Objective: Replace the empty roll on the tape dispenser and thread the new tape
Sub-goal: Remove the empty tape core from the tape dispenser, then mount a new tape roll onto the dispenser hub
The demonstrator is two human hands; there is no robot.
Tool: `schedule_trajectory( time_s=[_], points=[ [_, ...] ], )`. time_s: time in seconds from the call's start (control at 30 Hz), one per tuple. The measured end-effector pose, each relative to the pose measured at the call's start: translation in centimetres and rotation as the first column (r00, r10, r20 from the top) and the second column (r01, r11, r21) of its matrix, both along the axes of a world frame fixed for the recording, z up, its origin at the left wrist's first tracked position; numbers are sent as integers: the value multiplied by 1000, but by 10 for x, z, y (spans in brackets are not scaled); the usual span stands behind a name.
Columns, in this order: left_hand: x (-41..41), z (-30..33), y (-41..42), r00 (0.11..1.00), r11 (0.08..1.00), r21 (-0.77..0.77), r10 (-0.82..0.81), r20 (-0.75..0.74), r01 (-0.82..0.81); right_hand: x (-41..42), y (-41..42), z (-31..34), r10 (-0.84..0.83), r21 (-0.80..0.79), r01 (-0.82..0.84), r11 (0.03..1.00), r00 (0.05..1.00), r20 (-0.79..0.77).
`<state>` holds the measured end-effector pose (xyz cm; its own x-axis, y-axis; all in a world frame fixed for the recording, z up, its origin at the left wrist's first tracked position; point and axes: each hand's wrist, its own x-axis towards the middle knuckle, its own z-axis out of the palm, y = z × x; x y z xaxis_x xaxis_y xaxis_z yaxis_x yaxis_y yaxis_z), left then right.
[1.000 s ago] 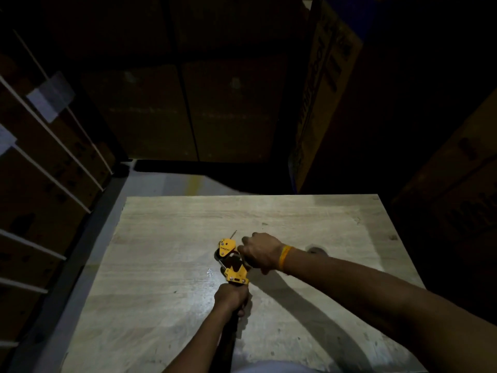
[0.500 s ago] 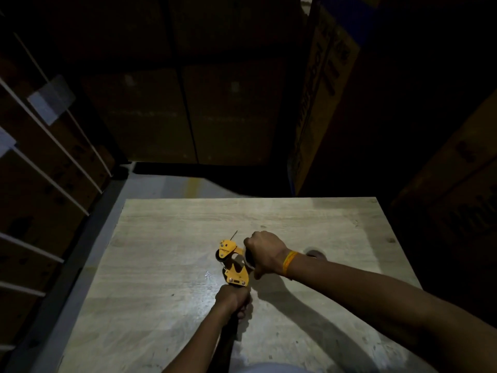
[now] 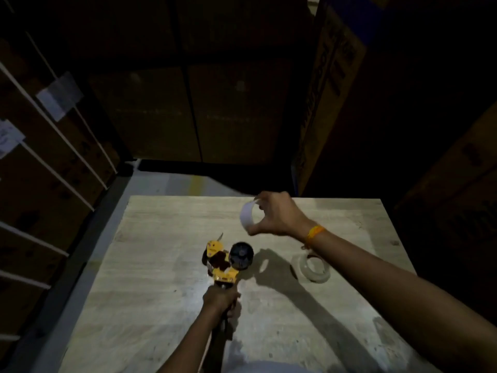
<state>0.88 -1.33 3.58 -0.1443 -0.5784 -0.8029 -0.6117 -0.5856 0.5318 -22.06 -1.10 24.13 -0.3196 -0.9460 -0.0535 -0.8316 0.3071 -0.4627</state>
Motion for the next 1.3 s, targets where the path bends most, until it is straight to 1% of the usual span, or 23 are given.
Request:
schedule_trajectory(
  time_s=[0.07,0.17,0.27,0.43,0.53,0.63,0.73,0.83,0.97,1.07,1.13,1.2,1.3],
  points=[
    [-6,7,-2,999,1000,18,18,-40,-17,-10,4,-12,-53,81,42,996,988,143],
    [-11,11,-6,997,998,60,24,-78,-19,-14,12,-50,-98,78,85,993,976,193],
    [-9,19,-7,992,993,110,59,-109,-47,-27,25,-92,-220,69,209,976,942,252],
    [-11,14,-1,986,994,74,96,-136,-86,-45,50,-137,-346,228,306,924,923,166],
    [-8,2,0,988,994,55,102,-115,-96,-59,55,-159,-319,254,287,924,943,93],
    [-3,-15,2,994,996,48,78,-80,-74,-69,53,-165,-300,256,298,919,953,-34],
    [2,-29,4,996,996,54,69,-65,-65,-82,47,-170,-281,288,299,910,954,-104],
    [6,-34,4,997,996,64,59,-58,-55,-94,47,-176,-293,303,304,903,953,-80],
    [7,-34,3,996,995,64,79,-39,-76,-113,55,-200,-329,305,286,908,939,99],
    [4,-36,3,995,994,64,92,-27,-90,-116,69,-191,-374,268,321,908,911,176],
    [2,-39,4,994,993,65,105,-23,-103,-111,85,-187,-430,246,382,891,884,183],
    [-1,-40,7,994,992,66,112,-17,-110,-103,108,-186,-477,229,441,868,868,136],
    [-4,-40,12,994,993,63,104,-28,-102,-86,138,-193,-524,253,492,833,849,72]
  ],
)
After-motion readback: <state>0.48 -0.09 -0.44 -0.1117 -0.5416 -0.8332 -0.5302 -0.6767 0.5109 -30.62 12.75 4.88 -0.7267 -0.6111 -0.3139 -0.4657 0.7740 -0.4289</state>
